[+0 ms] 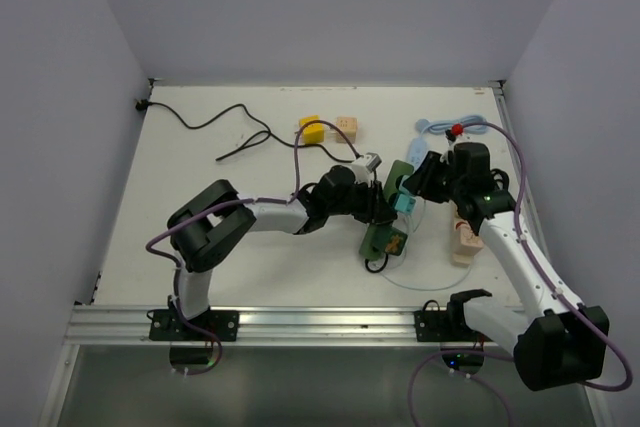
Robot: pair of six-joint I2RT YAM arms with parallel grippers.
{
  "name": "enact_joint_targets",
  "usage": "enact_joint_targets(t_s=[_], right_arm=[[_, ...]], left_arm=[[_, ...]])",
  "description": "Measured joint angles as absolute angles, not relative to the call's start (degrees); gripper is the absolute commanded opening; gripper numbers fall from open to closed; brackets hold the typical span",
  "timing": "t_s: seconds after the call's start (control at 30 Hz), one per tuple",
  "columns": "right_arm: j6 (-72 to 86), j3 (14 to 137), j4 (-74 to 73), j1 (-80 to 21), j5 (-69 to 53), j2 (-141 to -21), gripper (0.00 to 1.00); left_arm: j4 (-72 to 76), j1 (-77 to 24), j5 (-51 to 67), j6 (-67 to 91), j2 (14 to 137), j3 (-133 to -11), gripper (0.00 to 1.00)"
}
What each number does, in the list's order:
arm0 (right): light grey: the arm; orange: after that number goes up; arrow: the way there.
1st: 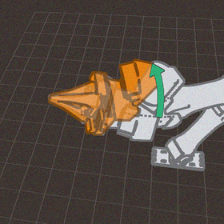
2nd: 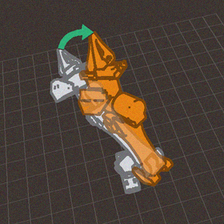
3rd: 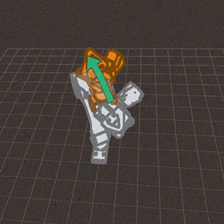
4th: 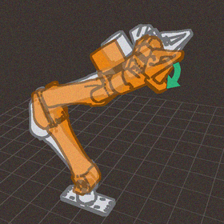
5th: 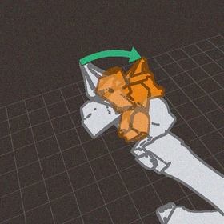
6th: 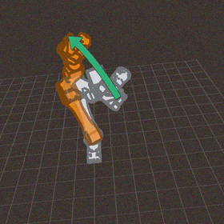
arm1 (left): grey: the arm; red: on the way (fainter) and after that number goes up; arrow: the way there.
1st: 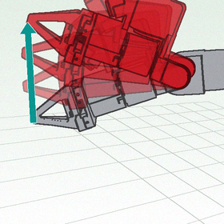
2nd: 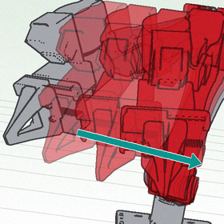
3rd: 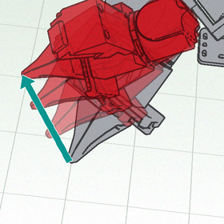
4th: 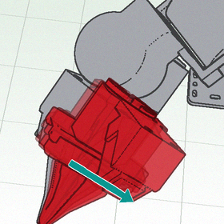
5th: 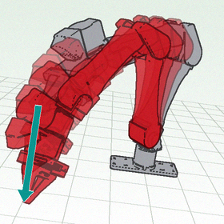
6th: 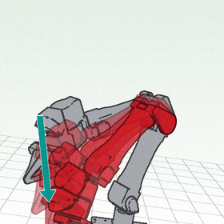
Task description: Pull the plug off the socket
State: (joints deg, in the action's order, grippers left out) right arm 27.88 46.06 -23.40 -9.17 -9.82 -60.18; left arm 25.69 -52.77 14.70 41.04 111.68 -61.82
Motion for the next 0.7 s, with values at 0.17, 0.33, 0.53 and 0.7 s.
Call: enact_joint_targets(t_s=[0.17, 0.33, 0.53, 0.7], right_arm=[[28.58, 45.19, -21.78, -9.06, -13.69, -58.70, 0.00], [29.34, 44.62, -20.78, -7.94, -16.10, -58.04, 0.00], [29.52, 44.64, -21.37, -7.84, -15.97, -58.04, 0.00], [30.06, 44.64, -21.54, -7.84, -15.49, -58.11, 0.00]], left_arm=[[31.16, -50.15, 20.95, 42.33, 110.41, -57.98, 0.00], [32.03, -49.52, 22.74, 42.15, 110.26, -57.71, 0.00], [31.57, -49.47, 22.13, 40.97, 110.24, -57.71, 0.00], [29.19, -49.95, 19.99, 39.48, 109.89, -58.52, 0.00]])
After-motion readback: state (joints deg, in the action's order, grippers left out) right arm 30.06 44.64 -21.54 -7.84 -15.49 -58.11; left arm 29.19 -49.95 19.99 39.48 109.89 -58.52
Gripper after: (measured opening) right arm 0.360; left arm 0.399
